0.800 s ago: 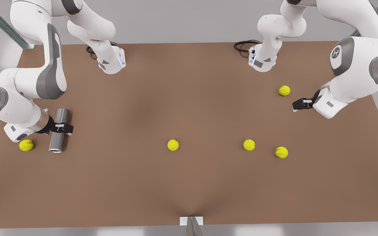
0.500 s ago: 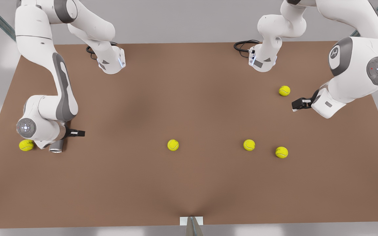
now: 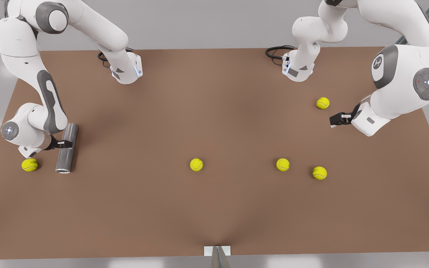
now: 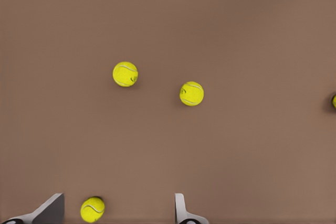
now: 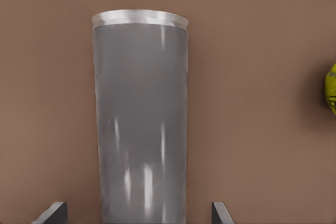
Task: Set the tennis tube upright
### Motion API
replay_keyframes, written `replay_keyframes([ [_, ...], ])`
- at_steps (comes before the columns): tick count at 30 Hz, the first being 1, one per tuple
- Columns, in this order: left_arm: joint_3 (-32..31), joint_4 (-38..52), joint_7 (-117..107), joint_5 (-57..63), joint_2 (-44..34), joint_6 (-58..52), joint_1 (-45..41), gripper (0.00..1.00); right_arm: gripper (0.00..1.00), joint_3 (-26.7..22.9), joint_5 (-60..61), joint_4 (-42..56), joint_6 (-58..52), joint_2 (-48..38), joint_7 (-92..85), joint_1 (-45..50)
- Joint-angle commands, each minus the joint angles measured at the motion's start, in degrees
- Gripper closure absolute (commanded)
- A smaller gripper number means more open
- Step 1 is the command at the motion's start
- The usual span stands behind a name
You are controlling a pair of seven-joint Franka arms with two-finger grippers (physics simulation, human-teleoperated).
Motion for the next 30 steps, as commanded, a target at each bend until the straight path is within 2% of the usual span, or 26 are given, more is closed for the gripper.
replay_keyframes([
  [1,0.0,0.0,0.0,0.01,0.08,0.0,0.0,0.0,0.0,0.0,0.0,-0.13,0.02,0.01,-0.35,0.06],
  [6,0.0,0.0,0.0,0.01,0.35,0.09,0.09,0.0,0.0,0.0,0.0,-0.92,0.02,0.54,-2.9,-0.12],
  [9,0.0,0.08,0.0,0.01,0.44,0.09,0.09,0.0,0.0,0.0,0.0,-4.61,2.83,0.45,-2.81,-1.78],
  [30,0.0,0.0,-0.18,-0.08,1.05,-0.62,0.09,0.0,0.0,0.0,-0.35,-3.65,4.33,4.67,-4.66,-3.19],
])
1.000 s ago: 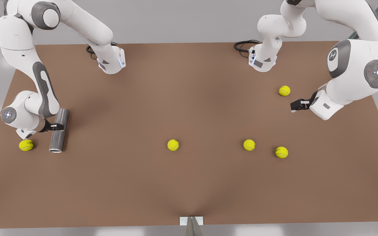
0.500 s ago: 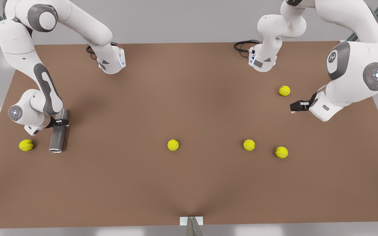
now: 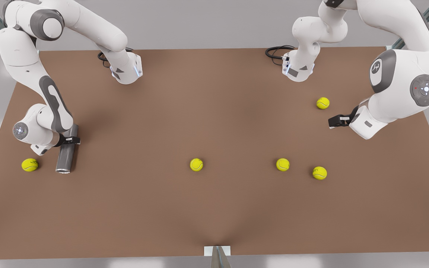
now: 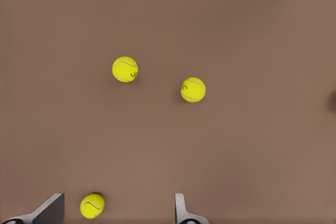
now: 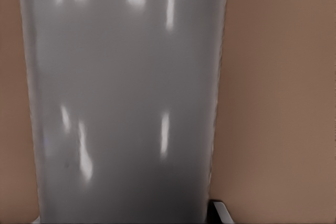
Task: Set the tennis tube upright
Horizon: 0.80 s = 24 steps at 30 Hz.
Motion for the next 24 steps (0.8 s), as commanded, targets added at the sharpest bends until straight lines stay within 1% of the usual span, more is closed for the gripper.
replay_keyframes([
  [1,0.0,0.0,0.0,0.0,0.0,-0.21,0.0,0.0,0.0,0.0,0.02,0.05,0.09,0.25,-0.01,0.04],
  [3,0.0,0.0,0.0,0.0,0.0,-0.3,0.0,0.0,0.0,0.0,0.02,0.13,0.09,0.34,-0.01,-0.05],
  [4,0.0,0.0,0.0,0.0,0.0,-0.3,0.0,0.0,0.05,0.0,0.02,0.13,0.09,0.43,-0.01,0.04],
  [5,0.0,0.09,0.0,0.0,0.0,-0.65,0.0,0.0,0.15,0.0,0.02,0.13,0.09,0.43,-0.1,-0.05],
  [6,0.0,0.09,0.0,0.0,0.0,-0.74,0.0,0.0,0.17,0.0,0.02,0.13,0.09,0.43,-0.1,0.04],
  [7,0.0,0.09,0.0,0.0,0.0,-0.65,0.0,0.0,0.17,0.0,0.02,0.13,0.09,0.43,-0.1,0.04],
  [8,0.0,0.09,0.0,0.0,-0.09,-0.65,0.0,0.0,0.15,0.0,0.02,0.13,-0.08,0.34,-0.1,0.04],
  [9,0.0,0.09,-0.09,0.0,-0.09,-0.74,0.0,0.0,0.0,0.0,0.02,0.4,-0.17,0.34,-0.1,0.22],
  [18,-0.09,0.09,-0.09,0.0,-0.09,-0.83,0.0,0.0,0.0,0.0,0.02,1.72,-3.86,-0.28,-0.19,0.48],
  [24,-0.35,0.09,-0.09,0.0,0.0,-0.83,0.0,0.0,0.0,0.0,0.02,2.07,-3.95,-0.19,-0.01,0.66],
])
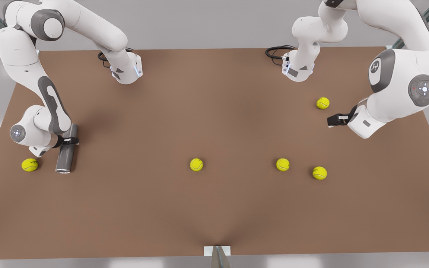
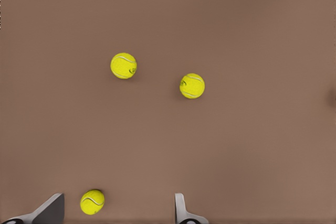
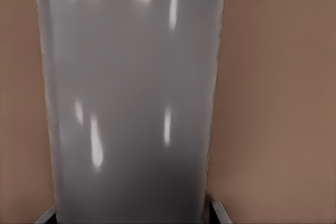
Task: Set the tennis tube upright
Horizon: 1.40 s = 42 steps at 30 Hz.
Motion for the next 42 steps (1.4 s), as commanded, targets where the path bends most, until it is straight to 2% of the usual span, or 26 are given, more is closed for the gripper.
replay_keyframes([
  [1,0.05,0.0,0.0,0.01,0.02,-0.02,-0.07,0.0,0.0,0.0,-0.02,-0.02,0.0,0.02,0.0,0.0],
  [2,-0.04,0.0,0.0,0.01,0.02,-0.02,-0.07,0.0,0.0,0.0,-0.02,0.07,0.0,0.02,-0.08,0.0],
  [7,-0.04,-0.09,0.0,0.01,0.02,-0.02,-0.07,0.0,0.19,0.0,-0.02,0.07,0.0,0.19,-0.09,0.18],
  [9,-0.04,0.0,0.0,0.01,0.02,-0.02,-0.07,0.0,0.24,0.0,-0.02,0.07,0.0,0.19,-0.09,0.26],
  [10,-0.04,0.0,0.0,0.01,0.02,-0.02,-0.07,0.0,0.3,0.0,-0.02,0.07,-0.09,0.19,-0.09,0.27],
  [15,-0.04,0.0,-0.09,0.01,0.02,-0.02,-0.07,0.0,0.39,0.0,-0.02,0.42,-0.79,0.19,-0.09,0.35],
  [21,-0.04,0.0,-0.09,0.01,0.02,-0.11,-0.07,0.0,0.39,0.26,0.33,1.3,-1.41,-0.07,0.0,1.23],
  [24,-0.04,0.0,-0.09,0.01,0.02,-0.19,-0.07,0.0,0.39,3.51,0.68,3.84,-5.45,-0.16,0.62,1.23],
  [30,-0.04,0.0,-0.26,0.01,0.02,-0.46,-0.07,0.0,0.39,10.11,1.03,6.39,-5.8,-0.78,1.58,1.67],
  [42,-0.04,0.0,-0.18,0.01,0.02,-0.1,0.02,0.0,0.38,10.2,-1.6,19.4,-9.23,-0.25,-0.26,20.56],
])
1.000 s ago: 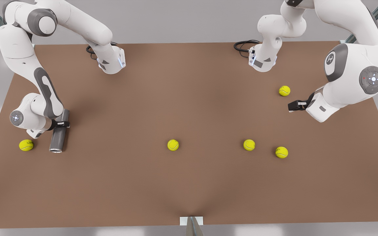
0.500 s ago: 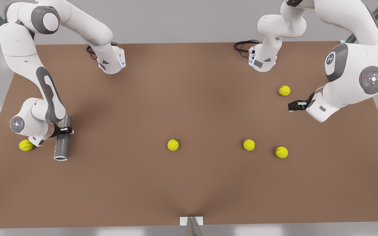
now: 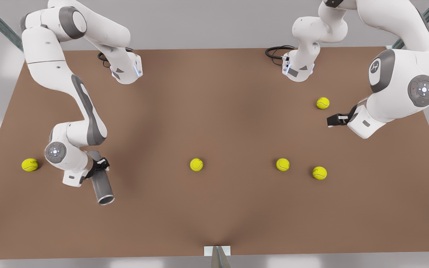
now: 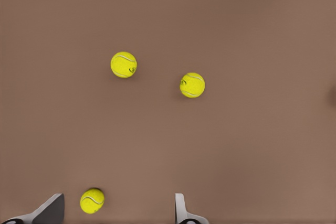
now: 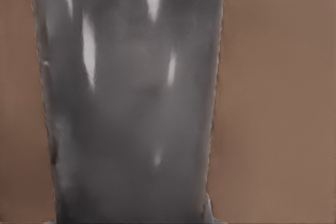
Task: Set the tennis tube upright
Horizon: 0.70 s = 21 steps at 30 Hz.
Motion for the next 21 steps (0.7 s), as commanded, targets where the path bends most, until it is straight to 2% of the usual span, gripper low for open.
replay_keyframes([
  [1,0.0,0.0,0.0,0.01,0.0,0.0,0.02,0.0,0.38,0.0,-1.4,0.01,-0.01,0.04,0.14,1.26],
  [4,0.0,0.0,-0.09,0.01,0.0,0.0,0.28,0.0,0.38,0.0,-1.4,1.59,0.87,0.39,-5.48,4.78],
  [8,0.0,0.0,0.0,0.01,0.08,0.0,0.28,0.0,0.38,0.0,-1.4,10.81,0.87,7.41,-14.97,9.26],
  [14,0.0,0.0,-0.09,0.01,0.08,0.0,0.28,0.0,0.38,-0.53,-4.91,20.31,3.68,14.45,-16.13,19.81],
  [21,0.0,-0.09,-0.09,-0.08,0.26,0.0,0.37,0.0,0.38,-0.61,-5.18,32.26,3.77,23.24,-21.75,25.26],
])
